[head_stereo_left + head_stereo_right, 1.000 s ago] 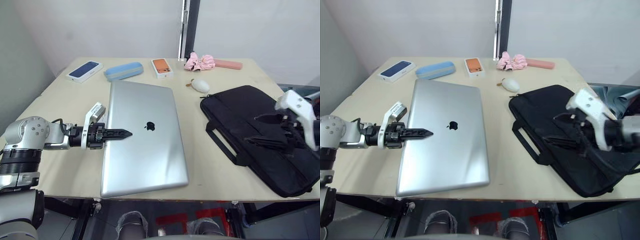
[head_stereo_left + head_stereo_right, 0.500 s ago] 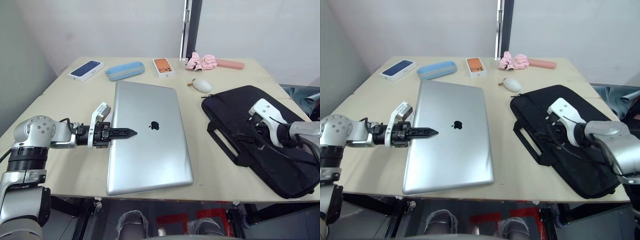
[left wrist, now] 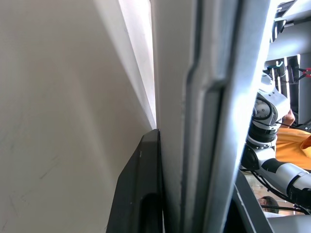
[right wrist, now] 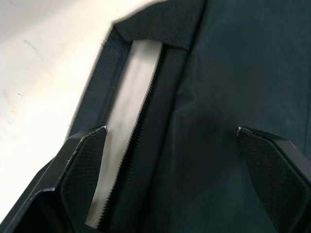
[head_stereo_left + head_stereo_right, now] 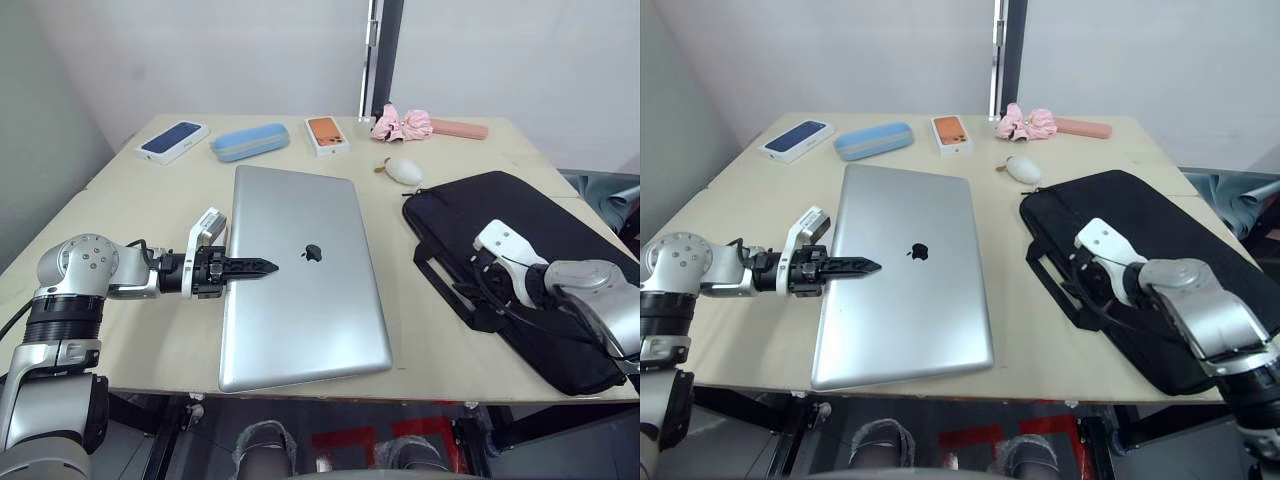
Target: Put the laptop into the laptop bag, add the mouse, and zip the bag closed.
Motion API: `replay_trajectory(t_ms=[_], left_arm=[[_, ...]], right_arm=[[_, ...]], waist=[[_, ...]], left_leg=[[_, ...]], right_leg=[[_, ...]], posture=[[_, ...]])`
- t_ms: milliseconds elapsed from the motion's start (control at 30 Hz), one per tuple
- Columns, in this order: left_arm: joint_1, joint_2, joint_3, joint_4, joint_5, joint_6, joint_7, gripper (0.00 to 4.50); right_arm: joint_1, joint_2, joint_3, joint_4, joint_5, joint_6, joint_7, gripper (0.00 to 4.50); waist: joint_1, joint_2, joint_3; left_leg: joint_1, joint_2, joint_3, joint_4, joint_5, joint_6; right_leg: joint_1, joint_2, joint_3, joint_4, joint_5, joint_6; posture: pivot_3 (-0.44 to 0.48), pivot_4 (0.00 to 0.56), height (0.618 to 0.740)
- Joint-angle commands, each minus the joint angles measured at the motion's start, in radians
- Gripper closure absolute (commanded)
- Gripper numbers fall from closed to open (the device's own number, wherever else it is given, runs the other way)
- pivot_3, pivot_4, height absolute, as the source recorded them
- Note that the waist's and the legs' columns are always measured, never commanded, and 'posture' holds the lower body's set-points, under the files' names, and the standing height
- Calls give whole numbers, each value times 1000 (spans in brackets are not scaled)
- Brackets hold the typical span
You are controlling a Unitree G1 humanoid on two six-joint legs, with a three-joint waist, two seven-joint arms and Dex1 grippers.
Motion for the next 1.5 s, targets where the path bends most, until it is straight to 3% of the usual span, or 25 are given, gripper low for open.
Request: replay_trajectory(t_ms=[33, 233, 367, 700, 900, 1033, 1200, 1500], left_arm=[[-45, -3, 59, -11, -26, 5, -35, 4163], [-51, -17, 67, -2, -10, 2, -35, 4163], [-53, -27, 69, -3, 1, 2, -38, 4163], [-64, -41, 65, 5, 21, -3, -42, 4163], [-71, -57, 64, 9, 33, -7, -43, 4163], [-72, -74, 60, 6, 43, -9, -42, 4163], [-81, -94, 59, 11, 57, -14, -45, 4163], [-160, -192, 123, 63, 52, 3, -1, 4163]], right_arm=[[-17, 7, 3, -16, -12, -5, -8, 12], [-13, 19, 18, 16, -49, -9, -28, 12], [-9, 22, 2, 27, -38, -6, -23, 1125], [3, 25, -12, 11, -20, -1, -7, 4475], [-27, 44, -69, 3, 35, 58, -4, 4475], [-124, 71, -202, -10, 191, 214, 41, 4475], [-258, 13, -307, 49, 322, 372, 94, 4475], [-402, -33, -325, 181, 386, 511, 73, 4475]], waist=[[0, 0, 0], [0, 0, 0], [1, 0, 0], [0, 0, 0], [1, 0, 0], [-1, 0, 0], [2, 0, 0], [18, 0, 0]], left_leg=[[0, 0, 0, 0, 0, 0], [1, 0, 0, 1, 0, 0], [2, 0, -1, 2, 0, 0], [3, 0, -1, 2, 0, 0], [3, 0, -1, 2, 0, 0], [3, 0, 0, 3, 0, 0], [3, 0, -1, 3, 0, 0], [1, 0, -2, 4, 1, 1]], right_leg=[[0, 0, 0, 0, 0, 0], [1, 0, 0, 0, 0, 0], [3, 0, 0, 1, 0, 0], [3, 0, 0, 2, 0, 0], [3, 0, 0, 2, 0, 0], [3, 0, 0, 2, 0, 0], [2, 0, 1, 3, 0, 0], [2, 0, 0, 3, 1, 0]], posture=[[0, 150, 740], [0, 150, 740], [0, 150, 740], [0, 150, 740], [0, 150, 740], [0, 150, 740], [0, 150, 740], [0, 150, 740]])
